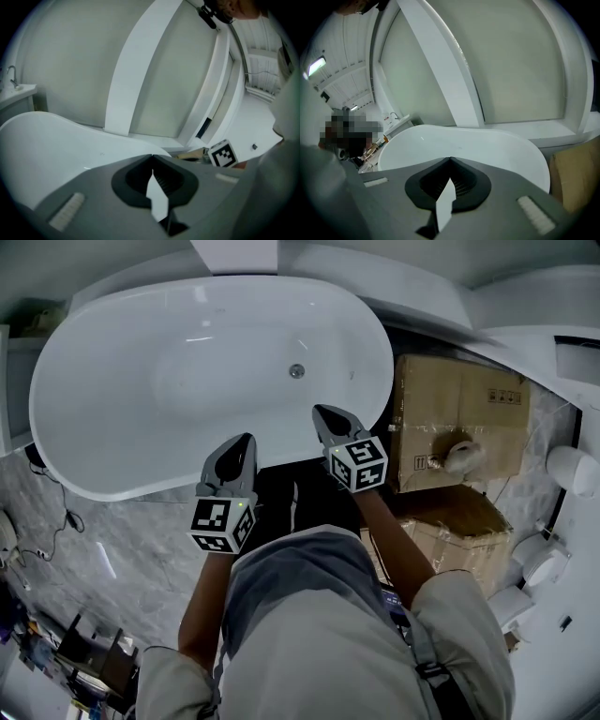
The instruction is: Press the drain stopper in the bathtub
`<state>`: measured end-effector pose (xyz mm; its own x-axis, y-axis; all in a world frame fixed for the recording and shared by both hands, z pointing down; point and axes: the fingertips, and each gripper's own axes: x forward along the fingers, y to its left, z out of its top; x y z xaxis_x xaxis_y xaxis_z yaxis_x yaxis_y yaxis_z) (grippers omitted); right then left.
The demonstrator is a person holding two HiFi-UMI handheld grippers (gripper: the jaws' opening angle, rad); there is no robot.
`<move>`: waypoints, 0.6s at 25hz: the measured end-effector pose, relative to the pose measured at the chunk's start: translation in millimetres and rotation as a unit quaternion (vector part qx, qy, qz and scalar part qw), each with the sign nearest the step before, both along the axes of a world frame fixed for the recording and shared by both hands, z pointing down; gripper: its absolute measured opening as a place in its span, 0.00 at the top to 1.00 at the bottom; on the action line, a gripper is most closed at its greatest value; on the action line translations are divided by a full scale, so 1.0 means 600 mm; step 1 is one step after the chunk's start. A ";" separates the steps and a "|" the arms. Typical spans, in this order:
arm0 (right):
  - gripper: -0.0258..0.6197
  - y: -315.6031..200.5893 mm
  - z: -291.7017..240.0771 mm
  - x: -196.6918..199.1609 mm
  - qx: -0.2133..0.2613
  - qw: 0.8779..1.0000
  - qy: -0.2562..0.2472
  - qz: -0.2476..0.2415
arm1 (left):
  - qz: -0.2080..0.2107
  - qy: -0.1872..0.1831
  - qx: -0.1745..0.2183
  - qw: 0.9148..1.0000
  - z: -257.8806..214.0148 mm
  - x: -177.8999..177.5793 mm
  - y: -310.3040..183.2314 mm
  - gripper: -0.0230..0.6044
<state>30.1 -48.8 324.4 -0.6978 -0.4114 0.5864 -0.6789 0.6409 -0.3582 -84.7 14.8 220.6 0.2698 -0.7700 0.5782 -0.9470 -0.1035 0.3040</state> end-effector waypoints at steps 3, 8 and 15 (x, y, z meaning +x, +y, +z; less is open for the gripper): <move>0.97 0.016 -0.041 0.003 0.008 1.000 -0.007 -0.009 | 0.001 0.001 0.013 1.000 -0.031 0.002 0.004 0.96; 0.97 0.047 -0.106 0.000 0.021 0.999 -0.025 -0.024 | 0.010 0.000 0.028 1.000 -0.075 0.007 0.018 0.96; 0.97 0.070 -0.189 0.011 0.042 0.998 -0.041 -0.027 | 0.019 0.005 0.038 0.999 -0.122 0.013 0.051 0.96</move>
<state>36.7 -6.8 211.1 -0.7647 -0.4179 0.4905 -0.6133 0.7057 -0.3548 -77.0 45.4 147.1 0.3061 -0.8006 0.5151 -0.9386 -0.1632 0.3041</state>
